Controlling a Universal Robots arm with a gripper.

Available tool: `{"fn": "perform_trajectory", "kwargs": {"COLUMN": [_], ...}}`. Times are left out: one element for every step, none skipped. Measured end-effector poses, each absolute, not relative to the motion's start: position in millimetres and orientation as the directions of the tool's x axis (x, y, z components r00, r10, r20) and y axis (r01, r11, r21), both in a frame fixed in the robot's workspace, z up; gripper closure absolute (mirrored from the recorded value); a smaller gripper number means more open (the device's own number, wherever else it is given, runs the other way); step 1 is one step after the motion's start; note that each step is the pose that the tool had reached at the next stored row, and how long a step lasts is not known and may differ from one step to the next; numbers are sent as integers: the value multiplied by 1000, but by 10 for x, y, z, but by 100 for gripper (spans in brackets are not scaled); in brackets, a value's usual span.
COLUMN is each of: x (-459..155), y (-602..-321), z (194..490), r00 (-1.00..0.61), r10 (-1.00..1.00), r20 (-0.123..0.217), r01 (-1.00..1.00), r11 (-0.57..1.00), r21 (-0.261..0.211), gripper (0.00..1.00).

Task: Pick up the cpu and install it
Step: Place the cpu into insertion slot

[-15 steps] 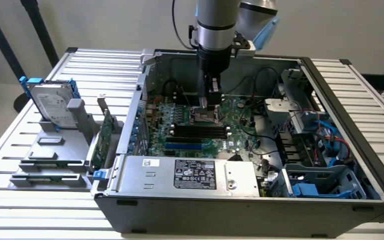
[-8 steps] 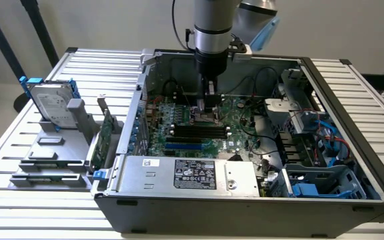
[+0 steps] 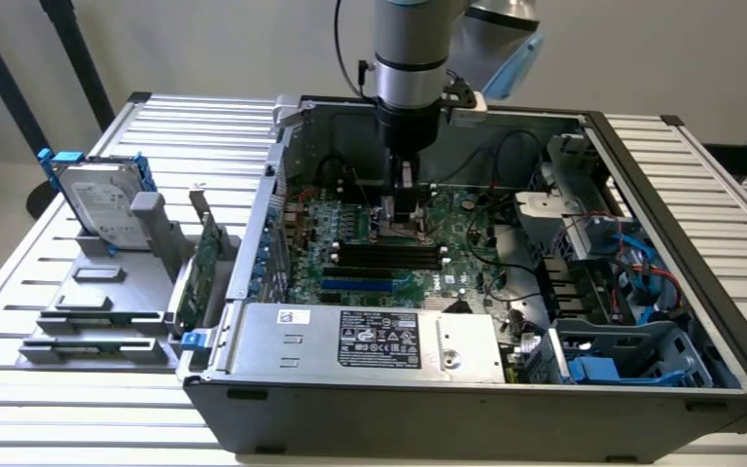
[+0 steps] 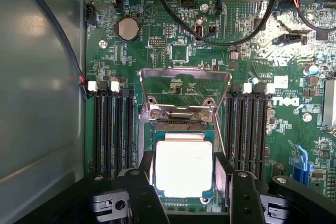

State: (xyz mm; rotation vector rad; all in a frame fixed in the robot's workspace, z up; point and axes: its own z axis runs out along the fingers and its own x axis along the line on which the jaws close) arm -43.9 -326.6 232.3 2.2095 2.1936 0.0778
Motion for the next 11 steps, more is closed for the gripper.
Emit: {"fn": "perform_trajectory", "kwargs": {"x": [-439,-440,-440,-439,-439,-439,-439,-439,-439,-440,-439], "y": [-3266,-3266,-3266,-3266,-3266,-3266,-3266,-3266,-3266,-3266,-3266], "z": [2314,2304,2294,2284,2275,2265,2255,2244,2234,2224,2213], "r00": [7,7,7,7,7,7,7,7,7,7,7], "r10": [1000,1000,1000,1000,1000,1000,1000,1000,1000,1000,1000], "r20": [16,16,16,16,16,16,16,16,16,17,18], "r01": [999,999,999,999,999,999,999,999,999,999,999], "r11": [-8,-8,-8,-8,-8,-8,-8,-8,-8,-8,-8], "r21": [53,51,50,48,45,43,41,39,38,37,37], "gripper": [45,45,45,45,45,45,45,45,45,45,45]}}
